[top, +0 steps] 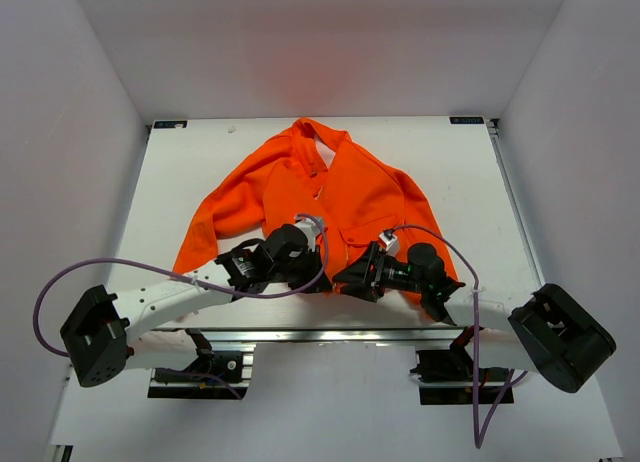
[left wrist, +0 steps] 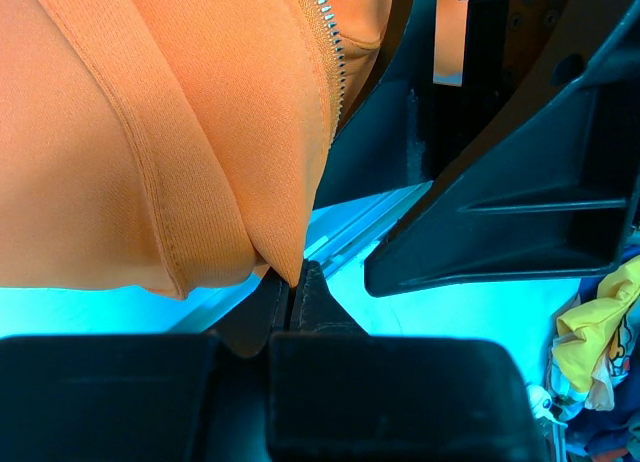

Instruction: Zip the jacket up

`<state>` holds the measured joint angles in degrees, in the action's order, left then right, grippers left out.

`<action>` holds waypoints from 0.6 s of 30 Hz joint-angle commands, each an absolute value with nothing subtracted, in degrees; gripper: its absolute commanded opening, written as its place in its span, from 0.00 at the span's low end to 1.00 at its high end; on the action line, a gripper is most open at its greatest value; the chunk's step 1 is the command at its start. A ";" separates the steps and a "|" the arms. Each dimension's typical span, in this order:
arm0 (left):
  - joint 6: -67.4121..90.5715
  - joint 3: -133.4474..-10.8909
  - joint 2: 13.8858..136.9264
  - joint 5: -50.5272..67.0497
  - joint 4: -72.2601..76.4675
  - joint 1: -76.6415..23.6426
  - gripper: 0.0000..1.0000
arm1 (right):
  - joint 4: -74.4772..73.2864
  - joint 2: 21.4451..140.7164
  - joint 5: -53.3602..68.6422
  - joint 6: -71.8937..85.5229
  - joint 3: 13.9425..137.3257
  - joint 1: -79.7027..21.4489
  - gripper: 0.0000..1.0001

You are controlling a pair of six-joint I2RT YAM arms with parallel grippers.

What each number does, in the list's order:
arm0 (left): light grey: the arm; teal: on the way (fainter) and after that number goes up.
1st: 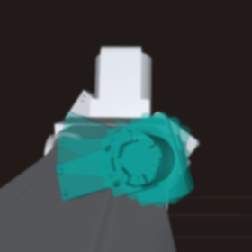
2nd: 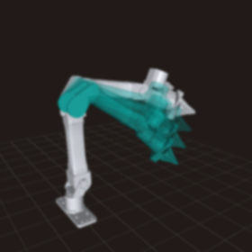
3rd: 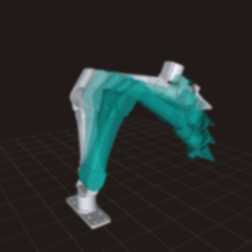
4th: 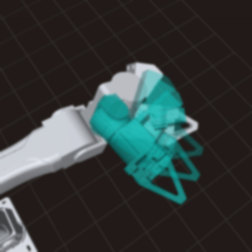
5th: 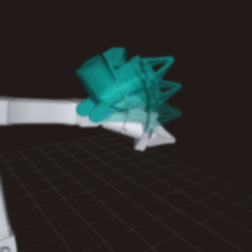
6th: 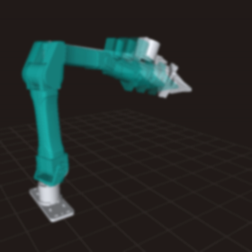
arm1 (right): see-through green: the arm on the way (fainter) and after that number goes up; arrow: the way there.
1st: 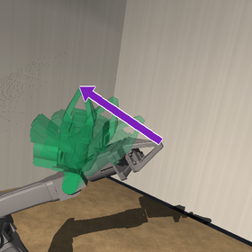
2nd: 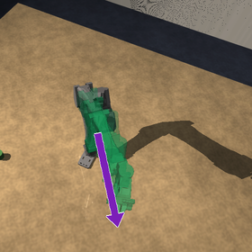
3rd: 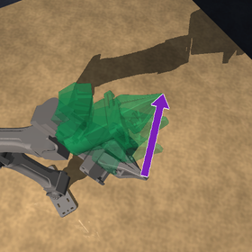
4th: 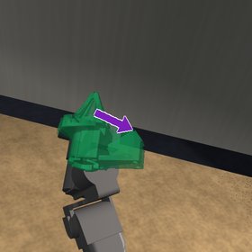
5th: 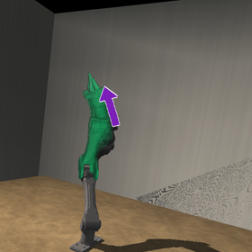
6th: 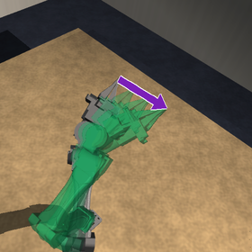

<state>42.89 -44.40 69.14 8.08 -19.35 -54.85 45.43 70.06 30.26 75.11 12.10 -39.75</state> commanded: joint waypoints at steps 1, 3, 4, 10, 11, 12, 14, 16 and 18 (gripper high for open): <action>43.42 -44.21 66.53 8.44 -19.78 -54.76 0.00 | 48.52 69.43 28.92 75.76 11.77 -39.46 0.79; 43.33 -44.38 66.18 8.26 -19.78 -54.76 0.00 | 48.17 70.31 28.83 75.94 11.95 -39.55 0.79; 43.33 -44.38 66.01 8.17 -19.95 -54.76 0.00 | 48.16 70.66 28.74 76.11 11.87 -39.46 0.79; 43.59 -44.30 65.48 7.82 -19.95 -54.76 0.00 | 49.65 72.16 25.50 78.48 10.20 -39.64 0.74; 43.68 -44.21 65.48 7.82 -19.86 -54.76 0.00 | 49.75 72.16 24.88 79.01 9.76 -39.64 0.72; 43.68 -44.21 65.65 7.91 -19.86 -54.76 0.00 | 50.27 72.42 24.35 80.06 9.49 -39.55 0.67; 43.68 -44.38 65.92 7.91 -19.95 -54.76 0.00 | 52.90 72.68 23.38 81.21 8.62 -39.64 0.62; 43.68 -44.56 66.09 7.74 -20.21 -54.76 0.00 | 55.01 73.12 22.77 82.61 8.09 -39.73 0.58; 43.77 -44.56 66.09 7.65 -20.22 -54.76 0.00 | 55.54 73.65 22.41 83.40 7.47 -39.73 0.54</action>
